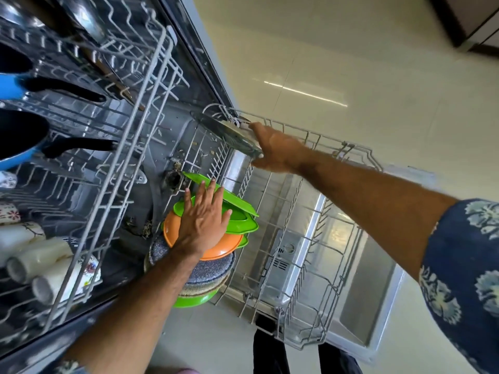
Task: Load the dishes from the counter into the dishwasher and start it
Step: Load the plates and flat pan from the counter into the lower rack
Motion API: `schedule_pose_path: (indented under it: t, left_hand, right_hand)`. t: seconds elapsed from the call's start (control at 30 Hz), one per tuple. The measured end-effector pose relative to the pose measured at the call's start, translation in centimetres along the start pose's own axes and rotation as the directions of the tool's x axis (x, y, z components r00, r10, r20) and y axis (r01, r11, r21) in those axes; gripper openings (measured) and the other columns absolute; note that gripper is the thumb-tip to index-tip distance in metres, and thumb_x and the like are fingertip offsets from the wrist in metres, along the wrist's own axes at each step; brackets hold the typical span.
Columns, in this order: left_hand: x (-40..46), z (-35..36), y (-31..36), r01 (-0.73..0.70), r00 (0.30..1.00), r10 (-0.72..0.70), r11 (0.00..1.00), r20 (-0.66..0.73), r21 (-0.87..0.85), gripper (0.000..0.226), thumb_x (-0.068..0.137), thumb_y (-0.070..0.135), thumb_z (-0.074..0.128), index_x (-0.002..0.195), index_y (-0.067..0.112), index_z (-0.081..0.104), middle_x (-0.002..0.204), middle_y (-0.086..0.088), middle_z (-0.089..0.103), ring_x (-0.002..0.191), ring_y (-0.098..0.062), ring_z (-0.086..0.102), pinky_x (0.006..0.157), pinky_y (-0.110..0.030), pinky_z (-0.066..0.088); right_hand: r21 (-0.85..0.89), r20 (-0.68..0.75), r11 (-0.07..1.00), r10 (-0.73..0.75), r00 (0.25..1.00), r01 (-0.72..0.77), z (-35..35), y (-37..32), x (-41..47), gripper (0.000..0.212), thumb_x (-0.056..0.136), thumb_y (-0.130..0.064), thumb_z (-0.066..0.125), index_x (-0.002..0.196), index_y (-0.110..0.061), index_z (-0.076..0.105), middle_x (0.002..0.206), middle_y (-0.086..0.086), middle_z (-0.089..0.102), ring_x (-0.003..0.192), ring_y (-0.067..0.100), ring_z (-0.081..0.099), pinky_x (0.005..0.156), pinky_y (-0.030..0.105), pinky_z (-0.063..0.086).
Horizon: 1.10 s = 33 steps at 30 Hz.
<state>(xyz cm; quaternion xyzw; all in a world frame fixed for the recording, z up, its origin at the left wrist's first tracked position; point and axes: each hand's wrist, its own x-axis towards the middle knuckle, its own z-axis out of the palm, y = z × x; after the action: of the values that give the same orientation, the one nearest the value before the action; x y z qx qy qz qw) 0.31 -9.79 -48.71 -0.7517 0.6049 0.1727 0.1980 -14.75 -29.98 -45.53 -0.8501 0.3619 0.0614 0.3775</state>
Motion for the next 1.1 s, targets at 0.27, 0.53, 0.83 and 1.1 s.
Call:
schedule_pose_path:
  t: [0.27, 0.53, 0.83, 1.1]
  left_hand:
    - [-9.6, -6.6, 4.1, 0.039, 0.992, -0.044, 0.998, -0.118, -0.044, 0.073, 0.094, 0.053, 0.041, 0.15, 0.006, 0.039, 0.161, -0.017, 0.03, 0.149, -0.037, 0.027, 0.118, -0.063, 0.021]
    - [-28.1, -13.7, 9.1, 0.127, 0.976, -0.155, 0.975, -0.153, -0.18, 0.077, 0.095, 0.057, 0.034, 0.155, 0.009, 0.028, 0.163, -0.014, 0.024, 0.151, -0.033, 0.023, 0.117, -0.06, 0.025]
    - [-53.2, -12.3, 8.6, 0.479, 0.821, -0.541, 0.827, -0.184, -0.294, 0.077, 0.097, 0.057, 0.037, 0.157, 0.012, 0.022, 0.165, -0.012, 0.018, 0.152, -0.032, 0.016, 0.121, -0.058, 0.016]
    - [-78.2, -6.2, 10.1, 0.748, 0.431, -0.883, 0.464, -0.185, -0.474, 0.075, 0.096, 0.051, 0.043, 0.157, 0.013, 0.024, 0.167, -0.009, 0.013, 0.154, -0.03, 0.011, 0.122, -0.057, 0.011]
  right_hand:
    - [-0.351, -0.006, 0.92, -0.191, 0.982, 0.176, -1.9, -1.8, -13.8, 0.09, 0.09, -0.048, 0.062, 0.155, -0.006, 0.017, 0.157, 0.02, 0.025, 0.142, 0.037, 0.029, 0.116, 0.051, 0.028]
    - [-0.414, 0.167, 0.837, -0.317, 0.934, 0.358, -4.8, -10.9, -27.4, 0.095, 0.091, -0.061, 0.053, 0.158, -0.012, 0.007, 0.165, 0.016, 0.006, 0.152, 0.034, 0.009, 0.121, 0.058, 0.013]
    - [-0.476, 0.336, 0.489, -0.667, 0.665, 0.731, -3.4, -27.3, -37.4, 0.093, 0.085, -0.061, 0.06, 0.156, -0.014, 0.023, 0.162, 0.014, 0.022, 0.149, 0.034, 0.023, 0.117, 0.058, 0.023]
    - [-0.457, 0.46, 0.127, -0.813, 0.356, 0.88, 3.8, -45.4, -49.7, 0.084, 0.089, -0.054, 0.06, 0.155, -0.013, 0.028, 0.161, 0.014, 0.026, 0.147, 0.034, 0.027, 0.117, 0.055, 0.024]
